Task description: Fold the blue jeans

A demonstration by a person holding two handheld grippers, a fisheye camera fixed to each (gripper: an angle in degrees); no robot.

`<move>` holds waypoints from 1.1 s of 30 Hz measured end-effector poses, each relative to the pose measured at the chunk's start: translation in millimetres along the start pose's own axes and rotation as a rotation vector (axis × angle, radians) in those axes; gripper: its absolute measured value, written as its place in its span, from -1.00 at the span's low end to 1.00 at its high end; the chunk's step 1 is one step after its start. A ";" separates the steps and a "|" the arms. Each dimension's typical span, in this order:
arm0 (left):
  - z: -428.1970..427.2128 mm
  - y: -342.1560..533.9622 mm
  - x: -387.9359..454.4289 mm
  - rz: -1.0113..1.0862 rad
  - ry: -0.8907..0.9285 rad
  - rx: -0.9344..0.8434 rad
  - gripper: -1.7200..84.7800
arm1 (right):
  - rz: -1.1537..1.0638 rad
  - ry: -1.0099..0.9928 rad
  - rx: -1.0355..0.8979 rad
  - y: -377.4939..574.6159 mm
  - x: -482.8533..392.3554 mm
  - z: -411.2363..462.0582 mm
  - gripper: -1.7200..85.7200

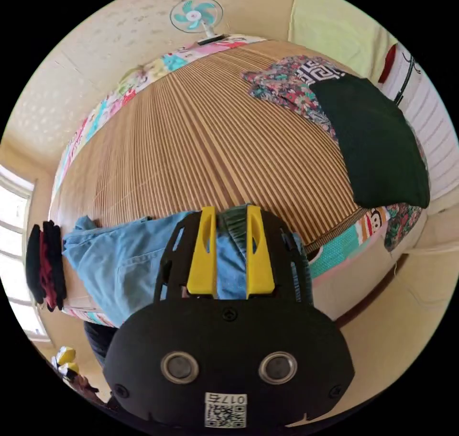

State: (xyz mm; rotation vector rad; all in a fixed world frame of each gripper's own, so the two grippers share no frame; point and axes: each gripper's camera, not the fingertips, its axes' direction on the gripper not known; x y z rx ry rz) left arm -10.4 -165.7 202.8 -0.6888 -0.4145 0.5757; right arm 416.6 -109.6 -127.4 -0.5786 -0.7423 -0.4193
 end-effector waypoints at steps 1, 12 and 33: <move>-7.3 2.8 -7.4 -0.024 -0.002 0.010 -0.72 | -0.024 -0.057 0.050 6.4 0.5 -12.6 -0.84; 12.8 -49.9 -28.8 0.075 0.077 -0.093 -0.72 | -0.311 -1.120 0.231 222.6 202.4 -103.1 -0.93; 305.3 -162.2 149.7 0.817 -0.222 -0.476 -0.82 | 0.860 -0.942 0.083 273.8 211.7 -38.3 -0.78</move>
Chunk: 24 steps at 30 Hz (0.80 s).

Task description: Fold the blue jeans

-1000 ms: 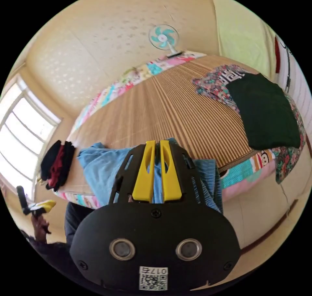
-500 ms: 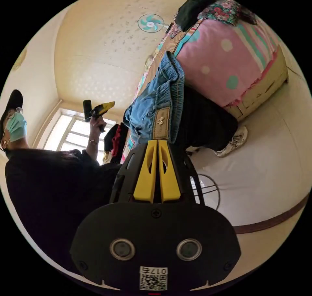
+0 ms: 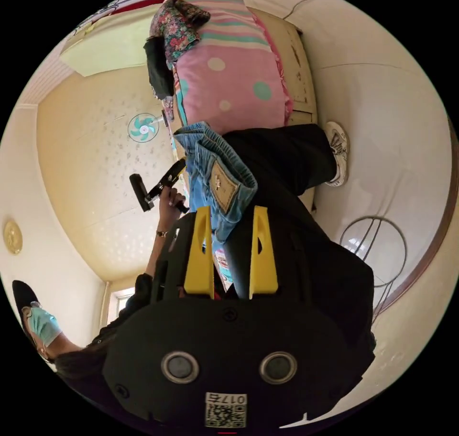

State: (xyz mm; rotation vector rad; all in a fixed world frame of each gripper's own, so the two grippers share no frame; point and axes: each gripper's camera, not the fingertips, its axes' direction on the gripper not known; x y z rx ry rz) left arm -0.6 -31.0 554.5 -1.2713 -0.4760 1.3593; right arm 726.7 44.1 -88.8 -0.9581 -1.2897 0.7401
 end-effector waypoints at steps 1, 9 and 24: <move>-3.6 20.1 5.6 -0.025 -0.003 -0.025 -0.86 | -0.040 -0.030 -0.015 -3.7 -8.4 1.5 -0.83; -215.0 318.6 -24.6 -0.486 0.237 0.908 -0.90 | -0.923 -0.078 -0.105 28.9 -269.3 -23.7 -0.88; -516.8 688.4 230.0 -0.157 -0.550 1.890 -0.90 | -1.837 -0.589 0.390 358.9 -605.1 -110.6 -0.89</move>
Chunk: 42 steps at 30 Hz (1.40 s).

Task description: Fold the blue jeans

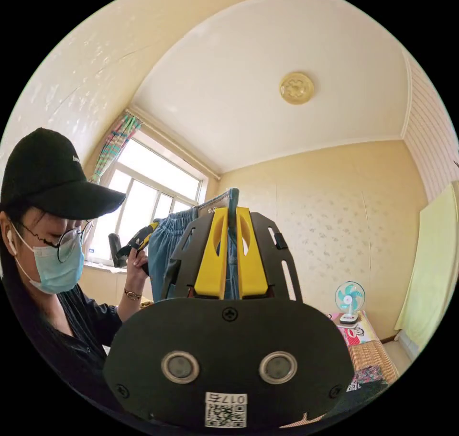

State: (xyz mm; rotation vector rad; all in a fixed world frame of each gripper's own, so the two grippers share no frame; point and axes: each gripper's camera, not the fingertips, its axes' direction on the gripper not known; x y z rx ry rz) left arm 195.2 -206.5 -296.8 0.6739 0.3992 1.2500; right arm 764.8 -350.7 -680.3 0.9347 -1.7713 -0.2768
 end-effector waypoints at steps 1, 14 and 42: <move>-3.0 -12.2 0.2 0.012 0.000 0.008 -0.90 | -0.008 0.016 0.013 -6.8 -5.5 4.2 -0.89; 149.7 36.9 -158.1 -0.162 -0.221 -0.470 -0.87 | 0.045 0.273 -0.321 55.8 70.2 251.1 -0.89; -44.5 538.4 -272.7 -0.583 -0.446 -1.599 -0.71 | 0.823 -0.205 -1.371 798.4 47.2 263.3 -0.76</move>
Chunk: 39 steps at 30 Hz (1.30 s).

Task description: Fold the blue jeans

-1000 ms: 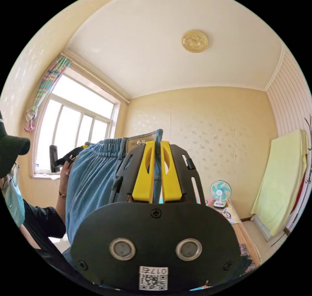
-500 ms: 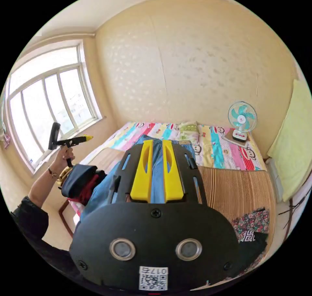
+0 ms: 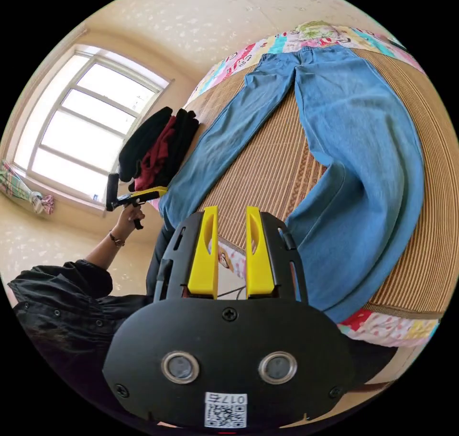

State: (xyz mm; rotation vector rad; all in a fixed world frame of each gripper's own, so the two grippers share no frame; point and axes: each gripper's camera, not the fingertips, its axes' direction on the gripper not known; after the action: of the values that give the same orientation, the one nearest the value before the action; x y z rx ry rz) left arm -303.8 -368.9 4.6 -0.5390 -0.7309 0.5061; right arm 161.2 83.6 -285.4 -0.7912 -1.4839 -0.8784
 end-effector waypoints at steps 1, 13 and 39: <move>7.3 13.1 3.3 -0.009 0.016 -0.003 -0.71 | 0.022 -0.005 0.016 8.3 2.6 0.2 -0.76; 73.1 51.0 84.8 -0.217 0.258 -0.103 -0.91 | 0.241 0.163 0.136 110.6 68.0 -78.8 -0.76; 164.9 41.0 290.3 0.193 0.707 -0.302 -0.98 | 0.473 0.151 0.210 327.5 186.8 -208.4 -0.94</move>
State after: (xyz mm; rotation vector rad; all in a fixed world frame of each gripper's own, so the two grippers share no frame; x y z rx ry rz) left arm -248.6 -118.2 221.9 -1.0101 -0.0724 0.3451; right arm 530.1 59.8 -64.3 -0.8511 -1.1637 -0.4088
